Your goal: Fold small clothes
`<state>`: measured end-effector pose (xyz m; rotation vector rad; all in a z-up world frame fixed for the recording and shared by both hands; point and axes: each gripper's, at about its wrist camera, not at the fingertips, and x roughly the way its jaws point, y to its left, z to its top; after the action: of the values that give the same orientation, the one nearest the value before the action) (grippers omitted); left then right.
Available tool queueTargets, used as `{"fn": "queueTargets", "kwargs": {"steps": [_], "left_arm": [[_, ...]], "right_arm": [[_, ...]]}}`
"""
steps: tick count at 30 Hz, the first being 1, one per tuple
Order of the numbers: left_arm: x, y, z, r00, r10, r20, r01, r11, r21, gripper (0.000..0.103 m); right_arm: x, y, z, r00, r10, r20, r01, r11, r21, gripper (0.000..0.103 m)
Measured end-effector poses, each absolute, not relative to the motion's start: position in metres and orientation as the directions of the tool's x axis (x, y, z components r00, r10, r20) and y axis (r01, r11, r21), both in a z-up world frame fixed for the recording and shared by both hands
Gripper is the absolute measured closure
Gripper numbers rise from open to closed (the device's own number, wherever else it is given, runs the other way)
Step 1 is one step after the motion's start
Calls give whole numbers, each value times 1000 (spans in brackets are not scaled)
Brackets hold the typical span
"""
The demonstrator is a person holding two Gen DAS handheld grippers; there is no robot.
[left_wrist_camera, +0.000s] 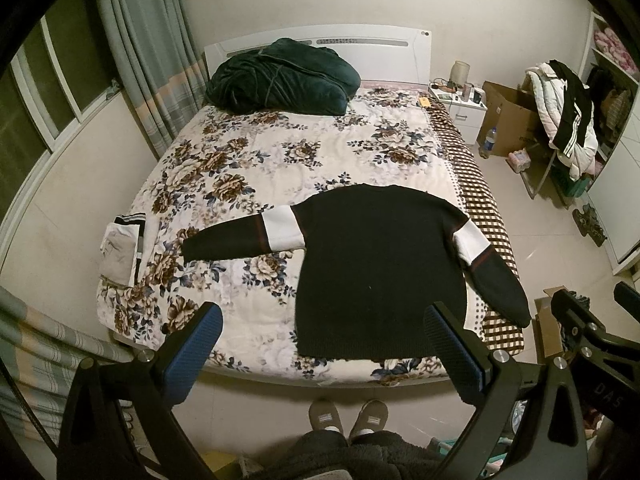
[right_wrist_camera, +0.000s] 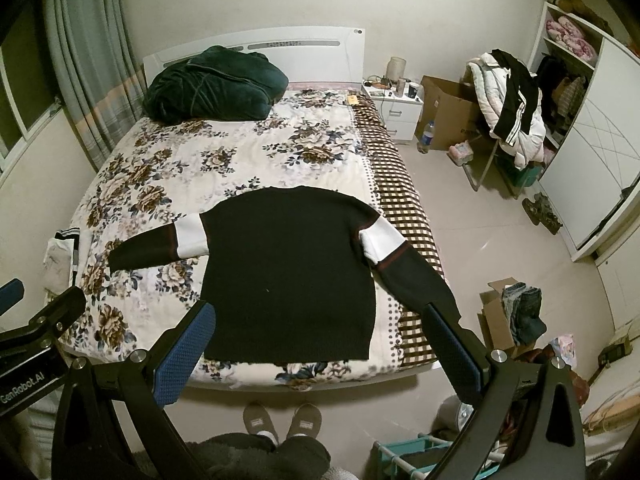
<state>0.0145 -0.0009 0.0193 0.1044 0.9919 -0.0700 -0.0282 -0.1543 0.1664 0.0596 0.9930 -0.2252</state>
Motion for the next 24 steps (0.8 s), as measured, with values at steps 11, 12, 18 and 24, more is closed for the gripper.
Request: {"fn": "queueTargets", "kwargs": {"steps": [11,12,18,24], "left_arm": [[24,-2,37,543,-15,-839,110,992,53,0],[23,-1,35,541,-18,-841,111,992,51,0],[49,16,36,566,4,-824,101,992,74,0],[105,11,5,598,33,-801,109,986,123,0]], "right_arm": [[-27,-153,165,525,-161,-836,215,975,-52,0],[-27,-153,165,525,-161,-836,215,975,-52,0],[-16,-156,158,521,-136,-842,241,970,-7,0],[23,-209,107,474,-67,-878,399,905,146,0]]}}
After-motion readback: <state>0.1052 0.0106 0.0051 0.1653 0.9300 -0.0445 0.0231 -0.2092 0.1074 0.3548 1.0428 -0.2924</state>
